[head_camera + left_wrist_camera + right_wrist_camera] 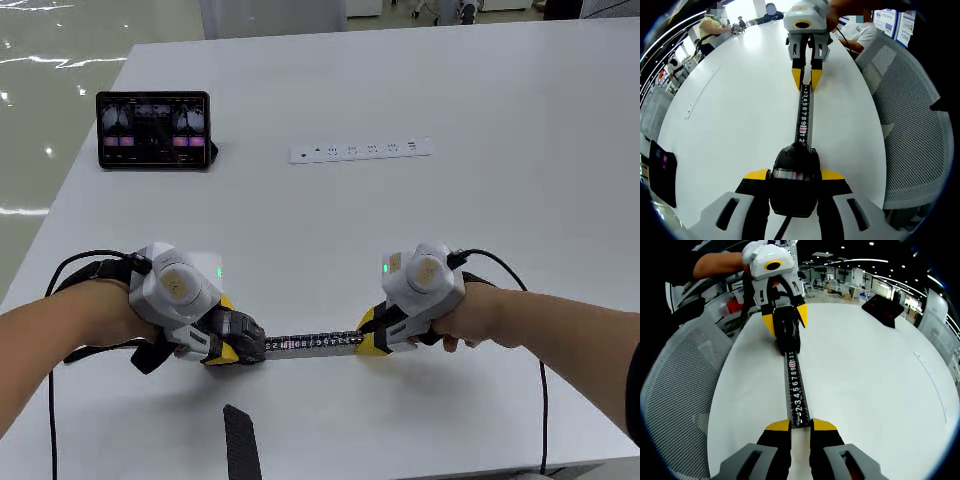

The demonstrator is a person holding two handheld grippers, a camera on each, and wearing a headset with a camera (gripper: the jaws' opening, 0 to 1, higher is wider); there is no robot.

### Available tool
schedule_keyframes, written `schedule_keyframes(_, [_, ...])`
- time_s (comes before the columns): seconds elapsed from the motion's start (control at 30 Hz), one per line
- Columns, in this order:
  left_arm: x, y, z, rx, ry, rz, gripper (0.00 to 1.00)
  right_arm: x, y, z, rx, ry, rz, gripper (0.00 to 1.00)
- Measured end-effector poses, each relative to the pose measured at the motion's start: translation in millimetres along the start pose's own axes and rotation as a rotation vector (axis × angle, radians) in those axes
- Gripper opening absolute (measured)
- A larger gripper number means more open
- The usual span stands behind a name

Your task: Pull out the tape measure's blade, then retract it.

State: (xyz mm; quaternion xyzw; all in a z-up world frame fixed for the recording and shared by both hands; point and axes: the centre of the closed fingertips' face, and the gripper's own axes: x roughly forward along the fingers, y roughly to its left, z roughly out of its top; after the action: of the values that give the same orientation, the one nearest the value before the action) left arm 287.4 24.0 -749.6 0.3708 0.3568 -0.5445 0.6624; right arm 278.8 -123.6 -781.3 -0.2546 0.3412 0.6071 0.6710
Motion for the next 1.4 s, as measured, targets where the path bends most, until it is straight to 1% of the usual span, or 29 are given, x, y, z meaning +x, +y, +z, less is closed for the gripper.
schedule_keyframes(0.93, [-0.1,0.5,0.1,0.000,0.003,0.003,0.31,-11.3,-4.1,-12.2,0.011,0.011,-0.007,0.09])
schedule_keyframes(1.13, [-0.3,0.6,0.6,-0.002,0.002,0.003,0.31,-14.0,-5.1,-15.3,0.028,0.001,-0.011,0.09])
schedule_keyframes(1.4, [-0.9,0.3,1.2,-0.004,0.001,0.004,0.31,-17.9,-5.1,-18.7,0.029,0.003,-0.011,0.09])
